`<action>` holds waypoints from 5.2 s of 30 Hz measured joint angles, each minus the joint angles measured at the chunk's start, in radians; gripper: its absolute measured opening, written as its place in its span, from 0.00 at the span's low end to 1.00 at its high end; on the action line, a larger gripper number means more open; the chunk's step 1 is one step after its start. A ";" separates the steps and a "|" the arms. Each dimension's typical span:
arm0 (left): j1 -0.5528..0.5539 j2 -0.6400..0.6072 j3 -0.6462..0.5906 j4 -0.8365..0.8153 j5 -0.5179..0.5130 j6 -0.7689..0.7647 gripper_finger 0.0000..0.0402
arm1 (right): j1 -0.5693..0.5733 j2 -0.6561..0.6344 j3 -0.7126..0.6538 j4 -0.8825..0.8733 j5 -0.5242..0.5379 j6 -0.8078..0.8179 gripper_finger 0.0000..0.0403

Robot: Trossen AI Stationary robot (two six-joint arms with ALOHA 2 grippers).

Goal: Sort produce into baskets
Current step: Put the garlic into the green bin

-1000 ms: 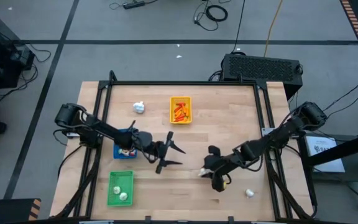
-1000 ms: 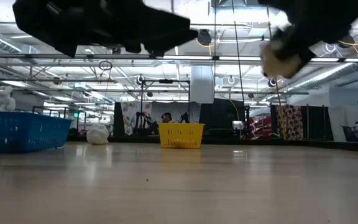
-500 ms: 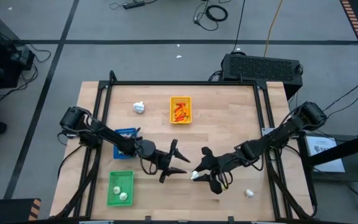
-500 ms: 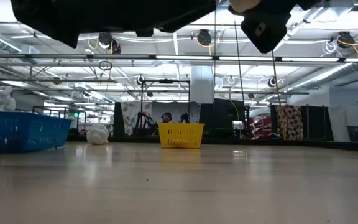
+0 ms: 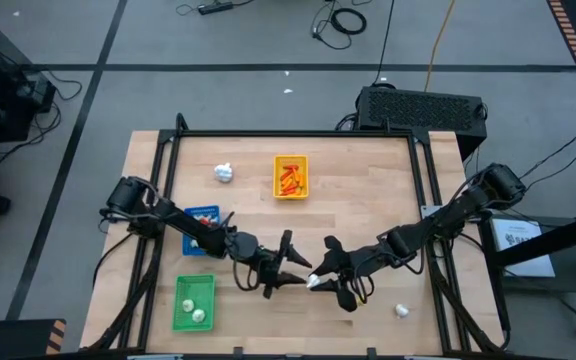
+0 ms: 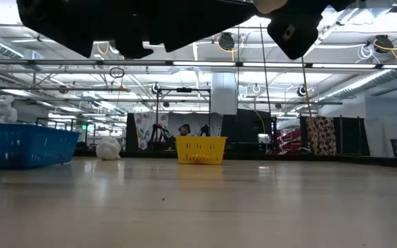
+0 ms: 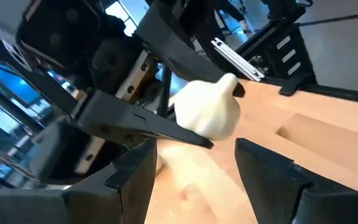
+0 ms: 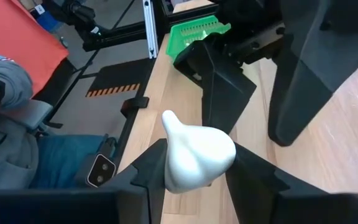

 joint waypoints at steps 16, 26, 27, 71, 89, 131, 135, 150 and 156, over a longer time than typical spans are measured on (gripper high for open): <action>-0.019 0.000 0.038 -0.023 0.000 0.038 0.71 | 0.000 0.000 0.000 -0.001 0.003 -0.007 0.33; -0.019 0.000 0.066 -0.032 -0.001 0.219 0.78 | -0.002 0.000 0.000 0.007 0.005 0.022 0.33; -0.020 0.000 0.071 -0.036 -0.001 0.248 0.78 | -0.002 0.000 0.000 0.006 0.005 0.024 0.33; -0.030 0.051 0.122 -0.067 -0.047 0.299 0.47 | -0.020 0.000 0.000 0.019 -0.006 0.023 0.33; -0.061 0.048 0.122 -0.075 -0.136 0.273 0.44 | -0.022 0.000 0.000 0.020 0.001 -0.012 0.58; -0.505 -0.606 0.097 -1.932 -0.275 -1.623 0.44 | -0.034 -0.067 0.000 -0.073 0.054 -0.188 0.64; -0.567 -0.602 0.070 -1.904 -0.271 -1.745 0.44 | -0.034 -0.067 0.000 -0.099 0.053 -0.188 0.64; -0.647 -0.559 -0.043 -1.613 -0.281 -1.777 0.44 | -0.034 -0.067 0.000 -0.141 0.052 -0.217 0.64; -0.637 -0.532 -0.045 -1.613 -0.281 -1.793 0.44 | -0.032 -0.067 0.000 -0.176 0.052 -0.218 0.64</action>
